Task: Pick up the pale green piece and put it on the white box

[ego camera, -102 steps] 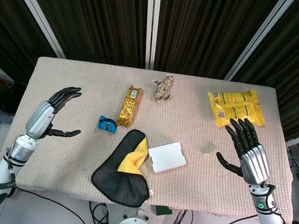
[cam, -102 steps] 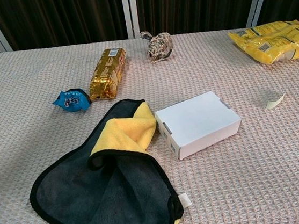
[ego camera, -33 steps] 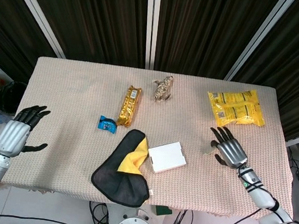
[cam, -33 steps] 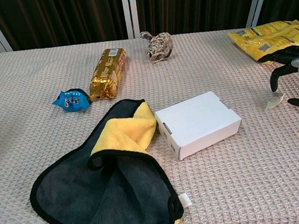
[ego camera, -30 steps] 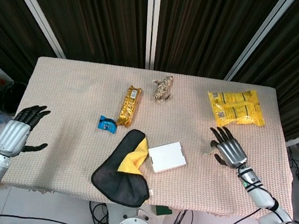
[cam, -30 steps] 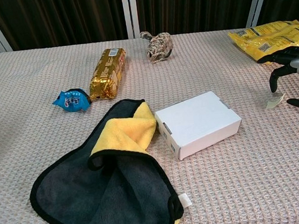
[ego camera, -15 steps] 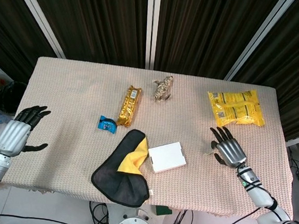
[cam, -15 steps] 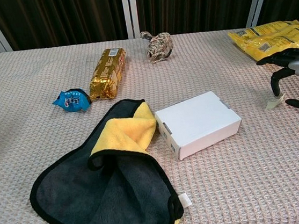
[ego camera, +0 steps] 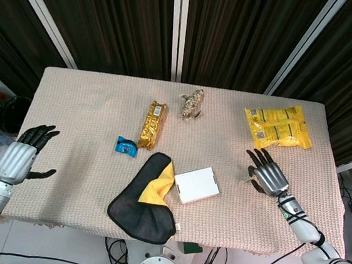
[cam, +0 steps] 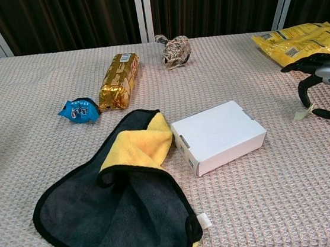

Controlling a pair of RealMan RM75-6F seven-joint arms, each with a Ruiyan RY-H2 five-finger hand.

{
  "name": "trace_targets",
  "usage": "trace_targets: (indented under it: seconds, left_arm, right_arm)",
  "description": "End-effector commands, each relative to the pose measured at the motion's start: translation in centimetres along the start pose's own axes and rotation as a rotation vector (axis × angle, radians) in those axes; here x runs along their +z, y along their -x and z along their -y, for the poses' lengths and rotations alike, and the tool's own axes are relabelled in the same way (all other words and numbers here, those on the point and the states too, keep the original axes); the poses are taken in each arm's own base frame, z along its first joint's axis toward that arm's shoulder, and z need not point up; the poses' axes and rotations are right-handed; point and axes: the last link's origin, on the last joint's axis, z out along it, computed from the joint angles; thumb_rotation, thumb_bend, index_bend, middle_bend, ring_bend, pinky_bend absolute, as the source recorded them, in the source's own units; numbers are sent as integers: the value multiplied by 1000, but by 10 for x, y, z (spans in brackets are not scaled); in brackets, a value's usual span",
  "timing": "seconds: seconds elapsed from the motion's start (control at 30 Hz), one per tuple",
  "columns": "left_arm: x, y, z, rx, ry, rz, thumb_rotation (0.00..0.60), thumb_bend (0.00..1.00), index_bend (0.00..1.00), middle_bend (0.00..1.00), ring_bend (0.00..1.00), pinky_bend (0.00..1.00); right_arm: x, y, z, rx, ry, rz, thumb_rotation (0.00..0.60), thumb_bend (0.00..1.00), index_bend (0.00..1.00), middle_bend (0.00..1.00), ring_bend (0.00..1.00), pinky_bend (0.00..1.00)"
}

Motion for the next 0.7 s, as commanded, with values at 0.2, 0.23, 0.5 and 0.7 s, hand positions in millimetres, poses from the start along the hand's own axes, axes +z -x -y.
trace_targets:
  seconds: [0.2,0.23,0.5,0.7]
  left_arm:
    - [0,2,1,-1,-2,9,600,0,154,99,82,127]
    - [0,2,1,0,-2,12,600,0,154,99,82,127]
    - [0,1,1,-1,-3,11,600,0,153,99,82,127]
    - [0,2,1,-1,-2,14,600,0,154,99,82,127]
  right_arm:
    - [1,0,1,2,1,-2,600,395,557,32,0,0]
    - [2,1,1,1,0,-1,600,398,561,32,0,0]
    - [2,-1,1,0,1,-14,600,422,600,38,0,0]
    - [2,-2,0,1,4,-27,600,427,617,42,0,0]
